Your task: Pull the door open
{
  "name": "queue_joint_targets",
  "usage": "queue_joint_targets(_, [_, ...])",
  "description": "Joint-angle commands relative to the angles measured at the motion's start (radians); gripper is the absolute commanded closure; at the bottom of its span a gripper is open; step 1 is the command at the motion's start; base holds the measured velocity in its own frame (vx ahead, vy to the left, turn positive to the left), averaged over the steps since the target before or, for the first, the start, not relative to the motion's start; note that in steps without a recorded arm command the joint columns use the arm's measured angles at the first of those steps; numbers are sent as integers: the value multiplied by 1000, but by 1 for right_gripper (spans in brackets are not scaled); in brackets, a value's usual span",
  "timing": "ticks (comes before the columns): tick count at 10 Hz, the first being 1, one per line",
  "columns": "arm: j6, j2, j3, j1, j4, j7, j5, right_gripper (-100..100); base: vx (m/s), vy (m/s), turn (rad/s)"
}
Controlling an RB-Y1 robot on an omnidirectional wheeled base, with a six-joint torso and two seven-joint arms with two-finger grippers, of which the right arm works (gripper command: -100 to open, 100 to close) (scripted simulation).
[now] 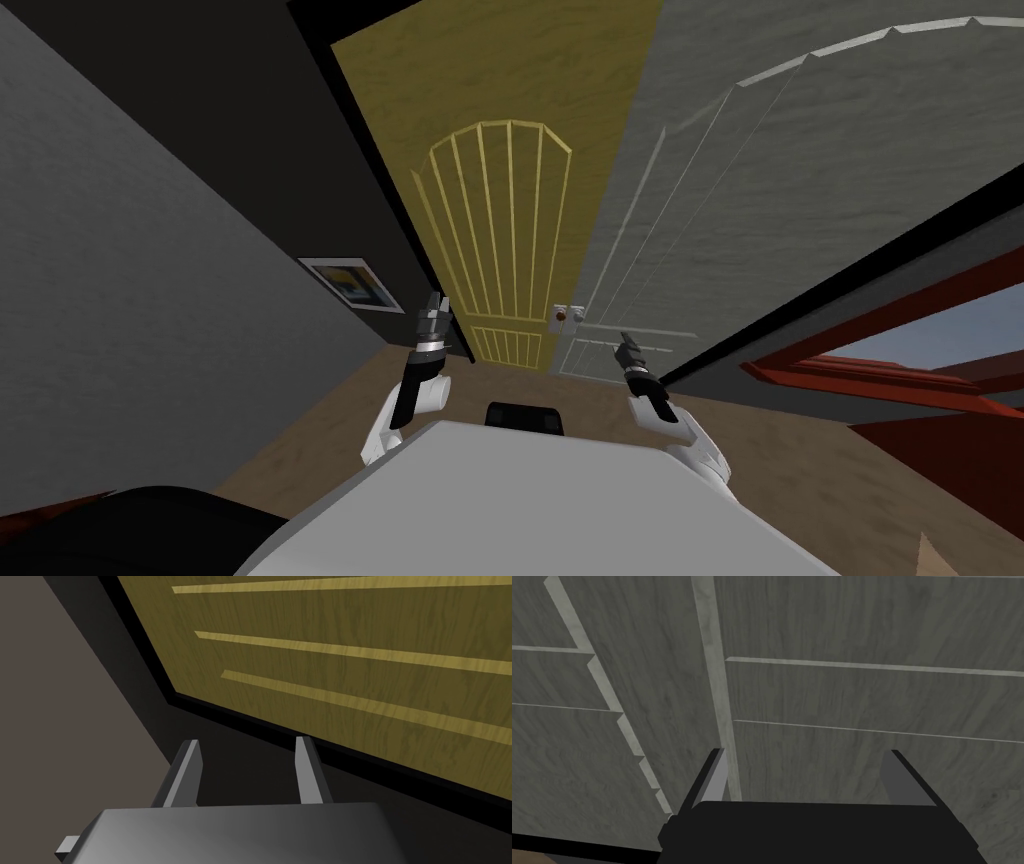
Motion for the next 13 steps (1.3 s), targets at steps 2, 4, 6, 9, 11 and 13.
queue_joint_targets(2, [-10, 19, 29, -27, -5, 2, 4, -100, 206, 51, 151])
queue_joint_targets(4, [-14, 32, 48, -43, -11, 3, 7, -100, 166, 98, 130])
queue_joint_targets(6, [-21, 32, 47, -45, -4, 5, 7, -100, 49, 26, -9])
queue_joint_targets(9, [-21, 32, 47, -45, -4, 5, 7, 100, -6, -6, 1])
queue_joint_targets(11, [-21, 32, 47, -45, -4, 5, 7, 100, -4, -3, 0])
queue_joint_targets(13, [-18, 14, 27, -26, 1, 0, 3, 100, -69, -42, -74])
